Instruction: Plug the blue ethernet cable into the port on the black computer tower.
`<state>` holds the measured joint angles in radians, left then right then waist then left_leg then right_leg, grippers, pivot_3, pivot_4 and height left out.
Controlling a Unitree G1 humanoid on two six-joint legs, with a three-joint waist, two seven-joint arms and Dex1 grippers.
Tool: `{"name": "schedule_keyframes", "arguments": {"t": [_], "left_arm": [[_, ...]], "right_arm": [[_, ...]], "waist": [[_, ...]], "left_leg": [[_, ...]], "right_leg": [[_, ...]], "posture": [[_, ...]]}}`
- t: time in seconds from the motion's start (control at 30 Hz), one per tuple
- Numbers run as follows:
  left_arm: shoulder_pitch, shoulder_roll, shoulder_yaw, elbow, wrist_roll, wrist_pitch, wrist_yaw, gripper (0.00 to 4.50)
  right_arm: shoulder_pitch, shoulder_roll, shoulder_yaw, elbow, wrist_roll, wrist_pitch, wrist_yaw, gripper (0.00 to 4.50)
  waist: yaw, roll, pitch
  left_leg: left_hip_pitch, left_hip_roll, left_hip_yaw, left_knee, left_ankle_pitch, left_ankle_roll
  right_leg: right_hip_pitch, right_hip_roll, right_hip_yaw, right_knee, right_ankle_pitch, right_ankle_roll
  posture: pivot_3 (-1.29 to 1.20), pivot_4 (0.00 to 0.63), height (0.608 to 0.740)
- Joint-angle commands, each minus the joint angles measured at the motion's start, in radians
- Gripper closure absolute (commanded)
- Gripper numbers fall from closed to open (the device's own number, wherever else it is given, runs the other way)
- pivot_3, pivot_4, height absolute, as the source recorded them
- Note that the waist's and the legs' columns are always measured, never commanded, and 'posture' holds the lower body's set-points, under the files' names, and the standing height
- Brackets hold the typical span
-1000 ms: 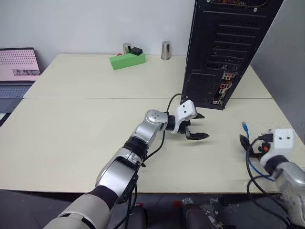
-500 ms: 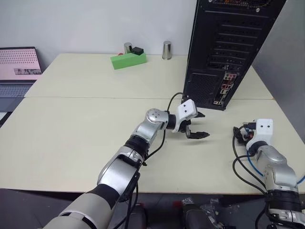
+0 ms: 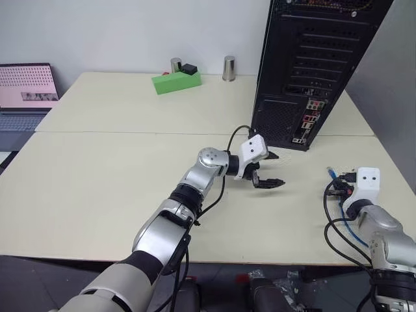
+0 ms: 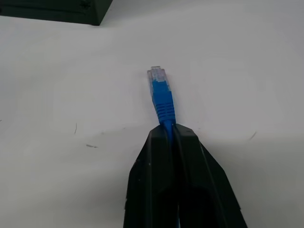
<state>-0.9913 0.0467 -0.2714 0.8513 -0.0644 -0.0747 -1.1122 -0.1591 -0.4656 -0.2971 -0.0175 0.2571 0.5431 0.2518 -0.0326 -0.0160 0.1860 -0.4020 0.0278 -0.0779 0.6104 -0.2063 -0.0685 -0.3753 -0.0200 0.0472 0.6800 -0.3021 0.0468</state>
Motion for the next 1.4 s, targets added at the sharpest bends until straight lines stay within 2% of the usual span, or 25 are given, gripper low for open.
{"name": "schedule_keyframes", "arguments": {"t": [0.03,0.17,0.37,0.77,0.93,1.03,1.07,1.1,1.17,1.2,1.4], "left_arm": [[0.022,0.04,0.015,-0.098,-0.047,0.006,-0.128,0.0],[0.041,0.112,0.012,-0.126,-0.034,0.002,-0.191,0.0],[0.072,0.197,0.0,-0.208,-0.034,-0.005,-0.263,0.0],[0.142,0.273,-0.01,-0.365,-0.041,0.048,-0.304,0.0],[0.142,0.3,-0.014,-0.363,-0.039,0.061,-0.339,0.82],[0.136,0.304,-0.016,-0.349,-0.029,0.057,-0.338,1.63],[0.136,0.304,-0.018,-0.346,-0.025,0.055,-0.337,1.72],[0.137,0.303,-0.02,-0.344,-0.022,0.053,-0.333,2.08],[0.137,0.299,-0.021,-0.338,-0.017,0.05,-0.325,2.37],[0.137,0.298,-0.023,-0.336,-0.016,0.048,-0.322,2.73],[0.134,0.292,-0.026,-0.328,-0.011,0.037,-0.304,4.08]], "right_arm": [[-0.004,-0.051,0.093,-0.106,0.006,-0.018,0.132,4.45],[0.004,-0.13,0.202,-0.256,0.038,0.015,0.29,4.45],[-0.037,-0.219,0.302,-0.456,0.137,0.119,0.453,4.45],[-0.123,-0.247,0.416,-0.506,0.142,0.168,0.519,4.45],[-0.129,-0.258,0.429,-0.5,0.125,0.156,0.53,4.5],[-0.131,-0.262,0.434,-0.5,0.118,0.152,0.534,4.5],[-0.13,-0.261,0.435,-0.503,0.117,0.153,0.534,4.5],[-0.13,-0.261,0.435,-0.507,0.117,0.154,0.535,4.5],[-0.13,-0.26,0.436,-0.511,0.116,0.155,0.536,4.5],[-0.131,-0.26,0.437,-0.513,0.116,0.156,0.537,4.5],[-0.135,-0.259,0.44,-0.529,0.12,0.163,0.537,4.5]], "waist": [[-0.006,0.0,0.0],[-0.022,0.0,0.0],[-0.022,0.0,0.0],[-0.017,0.0,0.001],[-0.018,0.0,0.001],[-0.018,0.0,0.001],[-0.017,0.0,0.001],[-0.017,0.0,0.001],[-0.017,0.0,0.001],[-0.018,0.0,0.001],[-0.017,0.0,0.001]], "left_leg": [[0.0,0.0,0.0,0.0,0.0,0.0],[0.0,0.001,0.0,0.0,0.0,0.0],[0.0,0.001,-0.001,0.0,0.0,0.0],[0.0,0.001,-0.002,0.0,0.0,0.0],[0.0,0.001,-0.001,0.0,0.0,0.0],[0.0,0.001,-0.001,0.0,0.0,0.0],[0.0,0.001,-0.001,0.0,0.0,0.0],[0.0,0.001,-0.001,0.0,0.0,0.0],[0.0,0.001,-0.001,0.0,0.0,0.0],[0.0,0.001,-0.001,0.0,0.0,0.0],[0.0,0.001,-0.001,0.0,0.0,0.0]], "right_leg": [[0.0,0.0,0.0,0.0,0.0,0.0],[-0.001,0.001,0.0,0.001,0.0,0.0],[0.0,0.001,-0.001,0.0,-0.001,0.001],[0.0,0.001,-0.001,0.0,0.0,0.0],[0.0,0.001,-0.001,0.0,0.0,0.0],[0.0,0.001,-0.001,0.0,0.0,0.0],[0.0,0.001,-0.001,0.0,0.0,0.0],[0.0,0.001,-0.001,0.0,0.0,0.0],[0.0,0.001,-0.001,0.0,0.0,0.0],[0.0,0.001,-0.001,0.0,0.0,0.0],[0.0,0.001,-0.001,0.0,0.0,0.0]], "posture": [[0.0,0.15,0.74],[0.0,0.15,0.74],[0.0,0.15,0.74],[0.0,0.15,0.74],[0.0,0.15,0.74],[0.0,0.15,0.74],[0.0,0.15,0.74],[0.0,0.15,0.74],[0.0,0.15,0.74],[0.0,0.15,0.74],[0.0,0.15,0.74]]}}
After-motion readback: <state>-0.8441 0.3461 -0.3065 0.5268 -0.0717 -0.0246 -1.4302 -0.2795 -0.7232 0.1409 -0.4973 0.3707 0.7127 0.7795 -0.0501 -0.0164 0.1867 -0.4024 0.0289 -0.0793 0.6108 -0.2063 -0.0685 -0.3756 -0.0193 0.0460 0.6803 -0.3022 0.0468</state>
